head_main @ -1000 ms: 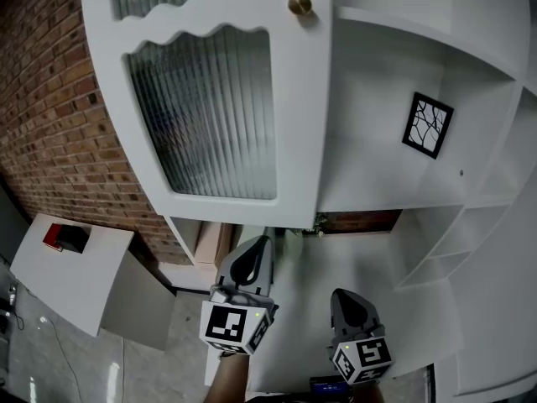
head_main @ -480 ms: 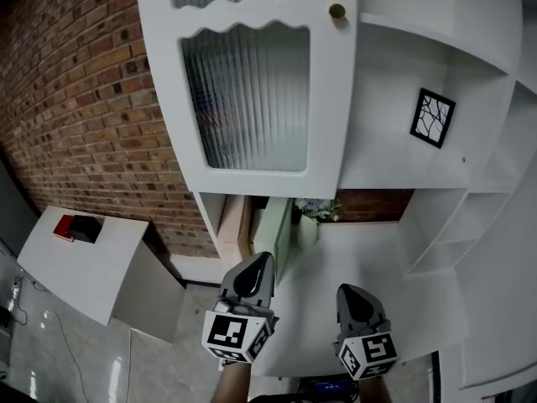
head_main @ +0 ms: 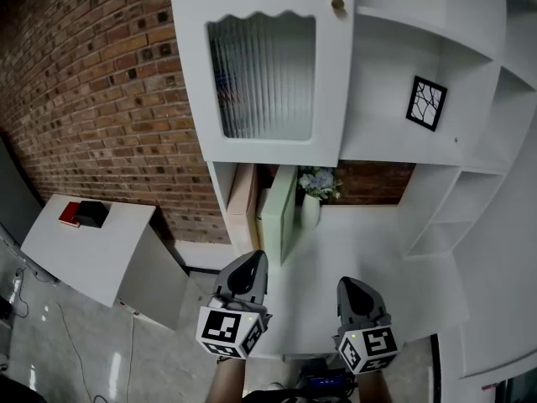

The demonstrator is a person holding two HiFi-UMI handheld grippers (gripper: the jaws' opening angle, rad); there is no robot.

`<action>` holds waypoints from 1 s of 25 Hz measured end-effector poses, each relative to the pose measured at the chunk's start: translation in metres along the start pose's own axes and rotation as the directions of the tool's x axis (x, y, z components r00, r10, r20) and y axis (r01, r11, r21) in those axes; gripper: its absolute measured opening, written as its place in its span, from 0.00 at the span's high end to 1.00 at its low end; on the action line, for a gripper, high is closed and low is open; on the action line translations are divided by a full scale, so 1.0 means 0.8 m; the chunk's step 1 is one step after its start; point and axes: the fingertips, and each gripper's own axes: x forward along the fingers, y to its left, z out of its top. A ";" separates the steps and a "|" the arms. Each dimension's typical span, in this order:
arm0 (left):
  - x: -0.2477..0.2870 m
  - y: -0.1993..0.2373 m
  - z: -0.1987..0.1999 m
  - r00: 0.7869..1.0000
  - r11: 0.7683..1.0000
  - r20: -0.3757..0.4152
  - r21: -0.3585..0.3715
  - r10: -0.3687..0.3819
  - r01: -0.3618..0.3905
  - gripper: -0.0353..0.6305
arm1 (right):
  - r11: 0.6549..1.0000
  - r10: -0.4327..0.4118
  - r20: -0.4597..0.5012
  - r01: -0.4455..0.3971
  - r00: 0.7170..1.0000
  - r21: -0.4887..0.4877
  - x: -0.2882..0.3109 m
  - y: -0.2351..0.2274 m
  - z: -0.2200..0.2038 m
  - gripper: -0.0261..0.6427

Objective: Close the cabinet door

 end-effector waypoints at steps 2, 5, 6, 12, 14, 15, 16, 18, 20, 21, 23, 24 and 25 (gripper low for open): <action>-0.015 0.003 -0.002 1.000 1.000 -0.008 0.004 0.016 -0.016 0.93 | 1.000 0.013 0.018 -0.013 1.000 0.013 -0.009 0.007 0.003 0.96; -0.033 0.008 -0.003 0.999 0.999 -0.018 0.015 0.032 -0.032 0.93 | 1.000 0.023 0.035 -0.023 0.999 0.016 -0.016 0.018 0.006 0.96; -0.038 0.010 -0.004 0.999 0.999 -0.023 0.018 0.037 -0.037 0.93 | 1.000 0.022 0.035 -0.022 0.999 0.016 -0.018 0.021 0.007 0.96; -0.061 0.019 -0.009 0.997 0.998 -0.036 0.008 0.070 -0.069 0.93 | 1.000 0.025 0.033 -0.026 0.999 0.018 -0.023 0.031 0.003 0.96; -0.066 0.023 -0.007 0.996 0.997 -0.031 0.013 0.078 -0.078 0.93 | 0.999 0.028 0.032 -0.029 0.999 0.016 -0.024 0.035 0.004 0.96; -0.068 0.023 -0.006 0.996 0.997 -0.029 0.012 0.079 -0.078 0.93 | 0.999 0.029 0.032 -0.030 0.999 0.015 -0.025 0.037 0.004 0.96; -0.069 0.024 -0.006 0.996 0.997 -0.029 0.011 0.079 -0.078 0.93 | 0.999 0.029 0.032 -0.030 0.999 0.014 -0.025 0.038 0.005 0.96; -0.069 0.024 -0.006 0.996 0.997 -0.030 0.009 0.078 -0.078 0.93 | 1.000 0.029 0.030 -0.029 0.999 0.010 -0.024 0.039 0.006 0.96; -0.068 0.024 -0.006 0.997 0.997 -0.030 0.010 0.075 -0.075 0.93 | 1.000 0.028 0.026 -0.028 0.999 0.004 -0.023 0.039 0.007 0.96; -0.068 0.023 -0.006 0.997 0.997 -0.029 0.012 0.073 -0.072 0.93 | 1.000 0.027 0.023 -0.027 0.999 0.001 -0.023 0.039 0.006 0.96; -0.066 0.020 -0.006 0.997 0.998 -0.029 0.014 0.067 -0.067 0.93 | 1.000 0.026 0.018 -0.026 1.000 -0.004 -0.023 0.038 0.005 0.96; -0.065 0.019 -0.005 0.997 0.998 -0.029 0.015 0.065 -0.065 0.93 | 1.000 0.026 0.016 -0.026 1.000 -0.005 -0.023 0.038 0.005 0.96; -0.064 0.019 -0.004 0.997 0.998 -0.028 0.014 0.065 -0.065 0.93 | 1.000 0.026 0.016 -0.026 1.000 -0.005 -0.023 0.037 0.005 0.96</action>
